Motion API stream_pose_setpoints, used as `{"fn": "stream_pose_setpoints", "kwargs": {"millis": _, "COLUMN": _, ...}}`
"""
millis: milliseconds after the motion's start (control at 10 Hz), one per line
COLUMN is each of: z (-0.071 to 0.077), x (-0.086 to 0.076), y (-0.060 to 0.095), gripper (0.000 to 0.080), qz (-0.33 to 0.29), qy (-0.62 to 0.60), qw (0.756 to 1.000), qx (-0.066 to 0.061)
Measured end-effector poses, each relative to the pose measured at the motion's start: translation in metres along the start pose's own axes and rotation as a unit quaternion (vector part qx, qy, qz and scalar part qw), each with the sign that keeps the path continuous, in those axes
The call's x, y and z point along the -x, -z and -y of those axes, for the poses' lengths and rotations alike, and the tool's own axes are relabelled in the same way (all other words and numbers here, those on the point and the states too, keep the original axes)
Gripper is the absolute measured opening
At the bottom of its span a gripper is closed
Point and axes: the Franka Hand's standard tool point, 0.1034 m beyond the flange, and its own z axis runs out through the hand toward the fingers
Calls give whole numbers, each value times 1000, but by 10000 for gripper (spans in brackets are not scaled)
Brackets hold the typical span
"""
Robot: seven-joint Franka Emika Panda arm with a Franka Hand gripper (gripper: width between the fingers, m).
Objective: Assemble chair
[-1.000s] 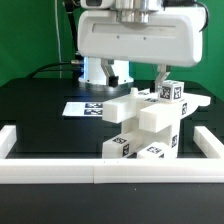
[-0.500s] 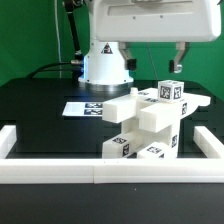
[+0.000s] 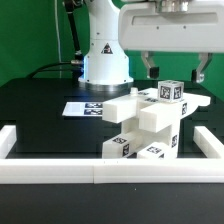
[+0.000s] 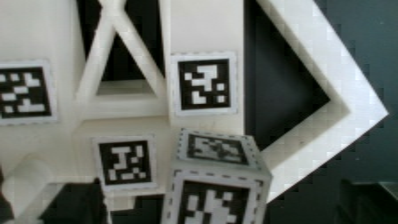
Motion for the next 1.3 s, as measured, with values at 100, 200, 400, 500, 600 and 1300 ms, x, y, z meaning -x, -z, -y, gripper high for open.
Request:
{"fn": "stream_pose_setpoints", "kwargs": {"millis": 100, "z": 0, "x": -2, "y": 1, "gripper": 649, "qz": -1, "qy": -2, "qw": 1000, "qx": -1}}
{"fn": "stream_pose_setpoints", "kwargs": {"millis": 200, "z": 3, "x": -2, "y": 1, "gripper": 649, "qz": -2, "qy": -2, "qw": 1000, "qx": -2}}
{"fn": "stream_pose_setpoints", "kwargs": {"millis": 400, "z": 6, "x": -2, "y": 2, "gripper": 649, "qz": -4, "qy": 2, "qw": 1000, "qx": -3}}
{"fn": "stream_pose_setpoints", "kwargs": {"millis": 500, "z": 6, "x": -2, "y": 2, "gripper": 649, "qz": -3, "qy": 2, "qw": 1000, "qx": -3}}
{"fn": "stream_pose_setpoints", "kwargs": {"millis": 600, "z": 5, "x": -1, "y": 1, "gripper": 649, "qz": -3, "qy": 0, "qw": 1000, "qx": -2}}
{"fn": "stream_pose_setpoints", "kwargs": {"millis": 1300, "z": -5, "x": -5, "y": -10, "gripper": 551, "qz": 1, "qy": -6, "qw": 1000, "qx": 7}}
